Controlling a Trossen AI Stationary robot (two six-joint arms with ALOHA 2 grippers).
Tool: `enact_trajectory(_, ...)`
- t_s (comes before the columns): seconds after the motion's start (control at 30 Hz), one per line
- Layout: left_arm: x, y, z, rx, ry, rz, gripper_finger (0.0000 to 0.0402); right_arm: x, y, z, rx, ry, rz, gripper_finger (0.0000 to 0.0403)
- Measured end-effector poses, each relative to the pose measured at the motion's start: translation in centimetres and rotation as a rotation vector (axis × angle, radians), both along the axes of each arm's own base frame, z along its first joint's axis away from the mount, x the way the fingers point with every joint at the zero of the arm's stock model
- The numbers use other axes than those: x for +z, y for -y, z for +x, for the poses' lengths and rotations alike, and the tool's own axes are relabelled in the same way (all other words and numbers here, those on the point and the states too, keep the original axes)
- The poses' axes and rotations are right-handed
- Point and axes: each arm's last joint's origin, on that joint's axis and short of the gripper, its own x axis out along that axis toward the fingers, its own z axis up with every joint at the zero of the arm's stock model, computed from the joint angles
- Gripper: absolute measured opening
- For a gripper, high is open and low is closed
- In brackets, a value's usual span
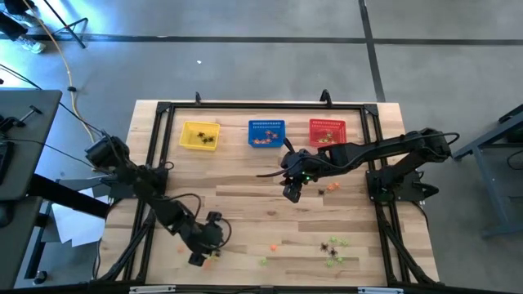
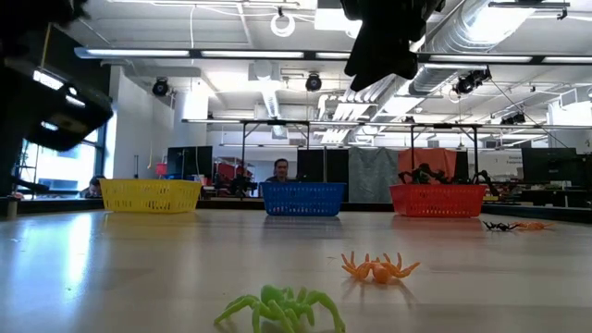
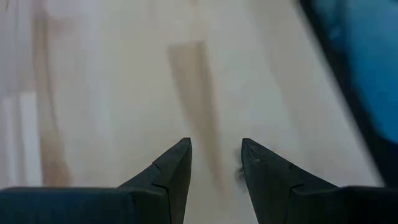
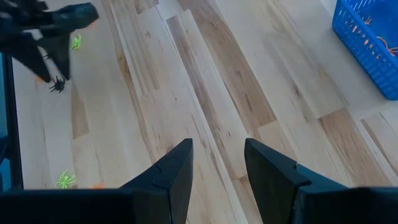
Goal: Sort Halloween decoration
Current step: Put the black spider toy into the yellow basket
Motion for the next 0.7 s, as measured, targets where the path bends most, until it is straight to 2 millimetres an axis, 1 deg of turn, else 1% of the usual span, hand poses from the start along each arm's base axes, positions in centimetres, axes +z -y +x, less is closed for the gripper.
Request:
enact_trajectory(0.07, -0.6, -0.2, 0.1, 0.019, -0.032, 0.012, 0.0127, 0.0, 0.0, 0.0, 0.000, 0.000, 0.000, 0.0142)
enact_trajectory(0.27, -1.8, 0.0, 0.2, 0.048, -0.120, -0.043, 0.0127, 0.0, 0.0, 0.0, 0.000, 0.000, 0.000, 0.0142)
enact_trajectory(0.7, -1.7, 1.3, -0.5, 0.073, -0.150, -0.150, 0.0127, 0.0, 0.0, 0.0, 0.000, 0.000, 0.000, 0.0142)
